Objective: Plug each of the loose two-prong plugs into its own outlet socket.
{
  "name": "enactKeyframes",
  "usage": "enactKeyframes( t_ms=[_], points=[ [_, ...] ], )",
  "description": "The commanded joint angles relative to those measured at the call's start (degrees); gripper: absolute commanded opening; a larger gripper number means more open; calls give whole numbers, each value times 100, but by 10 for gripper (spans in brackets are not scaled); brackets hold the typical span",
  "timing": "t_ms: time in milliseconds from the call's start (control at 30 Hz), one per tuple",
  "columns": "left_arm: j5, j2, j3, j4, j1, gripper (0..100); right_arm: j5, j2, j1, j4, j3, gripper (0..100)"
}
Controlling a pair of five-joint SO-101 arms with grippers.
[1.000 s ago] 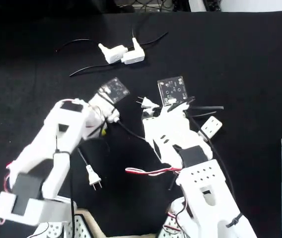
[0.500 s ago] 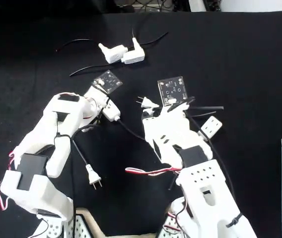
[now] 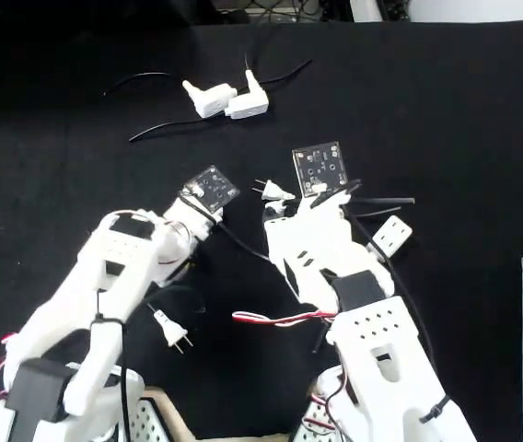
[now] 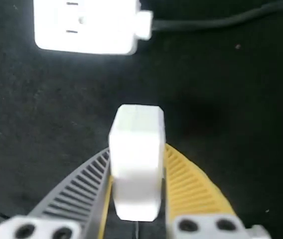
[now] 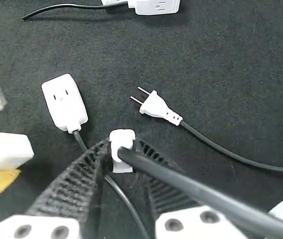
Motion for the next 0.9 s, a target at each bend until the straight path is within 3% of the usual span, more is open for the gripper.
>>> enactKeyframes(
  t_ms=[0, 100, 400, 533, 733, 867],
  points=[
    [615, -273, -4, 26, 84, 246, 0, -75, 79, -70, -22, 14],
    [703, -273, -84, -18, -215, 284, 0, -75, 79, -70, -22, 14],
    [-44, -273, -171, -756, -1385, 284, 9, -75, 70, -70, 31, 14],
    [-44, -316, -426, -563, -1455, 284, 18, -75, 70, -70, 31, 14],
    [-9, -264, -1086, 536, -1218, 284, 18, -75, 62, -70, 31, 14],
    [299, 0, -708, -246, -1182, 284, 18, -75, 62, -70, 31, 14]
  ],
)
